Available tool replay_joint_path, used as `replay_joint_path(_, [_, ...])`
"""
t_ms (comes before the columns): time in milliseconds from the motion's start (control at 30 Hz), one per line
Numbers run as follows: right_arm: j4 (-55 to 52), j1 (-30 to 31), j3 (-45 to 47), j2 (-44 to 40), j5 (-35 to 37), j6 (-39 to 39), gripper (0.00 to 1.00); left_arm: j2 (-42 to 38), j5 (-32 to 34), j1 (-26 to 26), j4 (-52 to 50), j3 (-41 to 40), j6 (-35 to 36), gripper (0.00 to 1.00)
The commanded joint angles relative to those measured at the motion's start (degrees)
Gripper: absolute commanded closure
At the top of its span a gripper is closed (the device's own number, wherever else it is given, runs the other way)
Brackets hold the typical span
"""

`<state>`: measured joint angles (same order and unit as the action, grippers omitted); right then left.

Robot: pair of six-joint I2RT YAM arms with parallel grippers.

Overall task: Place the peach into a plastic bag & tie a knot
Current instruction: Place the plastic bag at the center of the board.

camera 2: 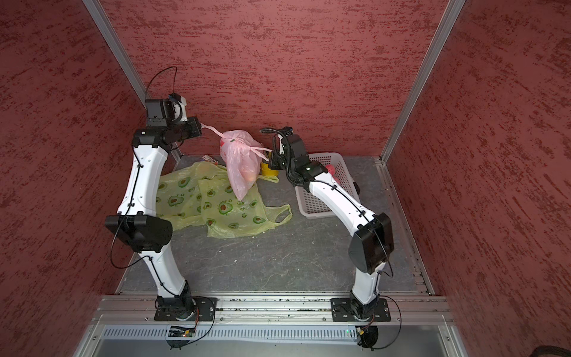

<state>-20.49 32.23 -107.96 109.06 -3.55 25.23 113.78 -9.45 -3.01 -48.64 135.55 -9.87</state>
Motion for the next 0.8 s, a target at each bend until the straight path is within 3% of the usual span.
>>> replay_joint_path(0, [-2.6, -0.3, -12.0, 8.9, -4.8, 1.4, 1.00, 5.8, -2.2, -2.4, -3.0, 3.0, -4.3, 0.48])
replay_joint_path(33, [-4.5, -0.4, -16.4, 12.5, -5.1, 1.4, 1.00, 6.7, -2.4, -2.8, -3.4, 3.6, -5.4, 0.33])
replay_joint_path(67, [-6.4, -0.4, -20.6, 15.6, -5.3, 1.2, 0.98, 7.1, -2.4, -3.3, -3.7, 3.7, -6.2, 0.25])
replay_joint_path(133, [-10.1, -0.4, -27.4, 19.9, -5.0, 0.3, 0.75, 6.6, -0.8, -3.5, -4.5, 3.4, -7.0, 0.18])
replay_joint_path(200, [-12.5, -0.7, -31.3, 21.8, -4.4, -0.5, 0.62, 4.6, 1.5, -3.0, -5.1, 1.8, -6.9, 0.03])
replay_joint_path(300, [-13.1, -1.5, -29.6, 19.3, -2.6, -1.5, 0.43, -3.5, 5.8, 0.5, -3.1, -6.7, -5.3, 0.03])
replay_joint_path(467, [-8.3, -4.9, -14.9, 7.3, 0.2, -2.3, 0.20, -22.8, 10.4, 15.8, 8.7, -37.1, -2.6, 0.09])
replay_joint_path(667, [-2.3, -8.8, 3.2, -7.0, 0.7, -2.5, 0.13, -28.0, 17.5, 32.8, 11.8, -58.6, -8.7, 0.07])
replay_joint_path(767, [1.0, -9.5, 10.6, -12.8, 0.2, -2.4, 0.09, -28.4, 19.5, 36.4, 13.2, -65.0, -12.6, 0.03])
